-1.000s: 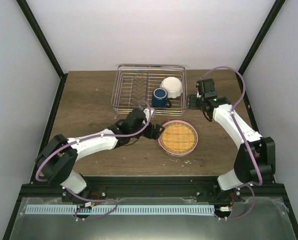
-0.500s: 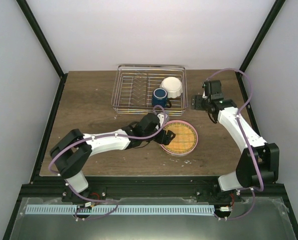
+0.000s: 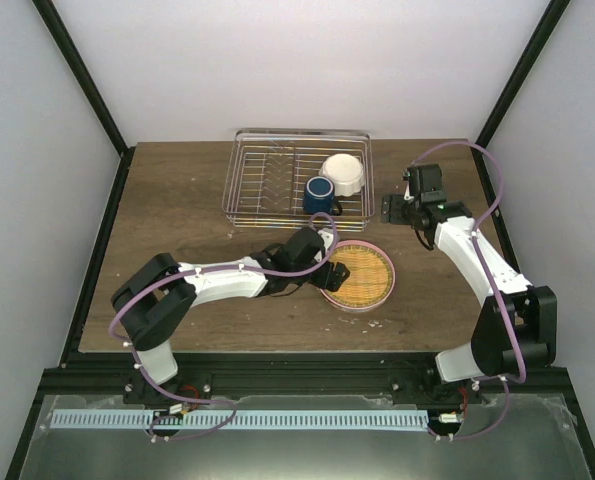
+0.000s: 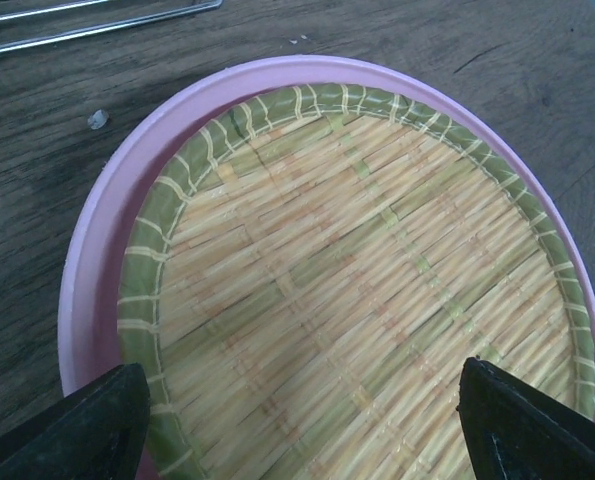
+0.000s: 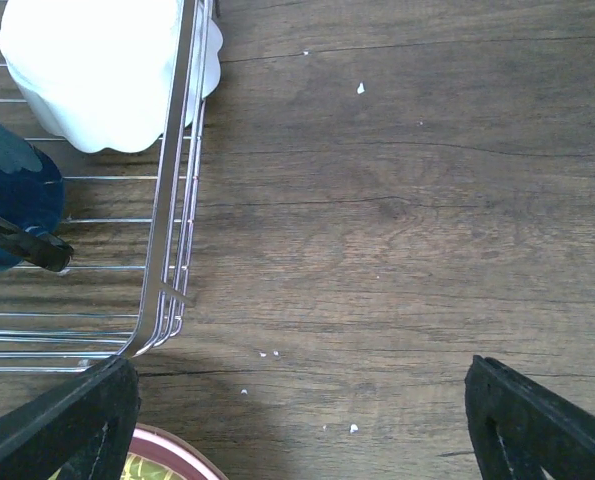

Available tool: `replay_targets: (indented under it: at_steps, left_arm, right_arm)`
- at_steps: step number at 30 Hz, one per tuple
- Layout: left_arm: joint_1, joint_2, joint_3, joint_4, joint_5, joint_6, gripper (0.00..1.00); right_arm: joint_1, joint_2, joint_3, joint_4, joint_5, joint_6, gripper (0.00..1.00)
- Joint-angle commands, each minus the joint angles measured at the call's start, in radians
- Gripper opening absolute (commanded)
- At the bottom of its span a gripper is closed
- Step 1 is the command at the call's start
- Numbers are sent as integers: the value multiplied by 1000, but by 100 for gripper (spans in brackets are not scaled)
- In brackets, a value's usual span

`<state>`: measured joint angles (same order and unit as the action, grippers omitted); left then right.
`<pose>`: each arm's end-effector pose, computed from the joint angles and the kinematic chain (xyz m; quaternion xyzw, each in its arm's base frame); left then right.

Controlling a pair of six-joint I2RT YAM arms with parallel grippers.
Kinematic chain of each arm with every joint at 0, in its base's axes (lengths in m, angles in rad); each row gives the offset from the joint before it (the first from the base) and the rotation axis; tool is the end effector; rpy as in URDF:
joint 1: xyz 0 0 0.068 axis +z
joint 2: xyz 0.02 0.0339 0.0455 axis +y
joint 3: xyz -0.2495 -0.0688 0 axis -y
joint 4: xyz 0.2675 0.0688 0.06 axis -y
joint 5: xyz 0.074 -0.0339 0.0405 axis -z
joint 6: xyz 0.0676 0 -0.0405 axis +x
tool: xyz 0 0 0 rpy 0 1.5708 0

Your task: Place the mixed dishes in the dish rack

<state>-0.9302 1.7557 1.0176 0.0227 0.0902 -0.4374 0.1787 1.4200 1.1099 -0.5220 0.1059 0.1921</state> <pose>0.2406 -0.3330 0.1304 0.2399 0.8770 -0.2936 0.2953 0.3463 0.0553 0.2313 0.0253 0.9311 0.0179 0.3634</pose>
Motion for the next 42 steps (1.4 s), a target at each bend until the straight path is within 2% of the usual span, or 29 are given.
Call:
replay_targets:
  at_steps: [1, 13, 23, 34, 42]
  left_arm:
    - [-4, 33, 42, -16, -9, 6, 86]
    - [-18, 73, 111, -158, -118, 10, 86]
    - [-18, 116, 117, -150, -58, -6, 85]
    - [-19, 126, 48, -101, 8, -57, 82]
    - [-26, 128, 88, -235, -46, -63, 81]
  right_arm:
    - [-11, -24, -1, 19, 0, -13, 90]
    - [-10, -33, -8, 30, 2, -16, 91]
    - [-11, -38, -10, 31, 2, -19, 91]
    - [-10, -39, -13, 31, -2, -19, 91]
    - [-10, -48, -16, 30, -2, -19, 91]
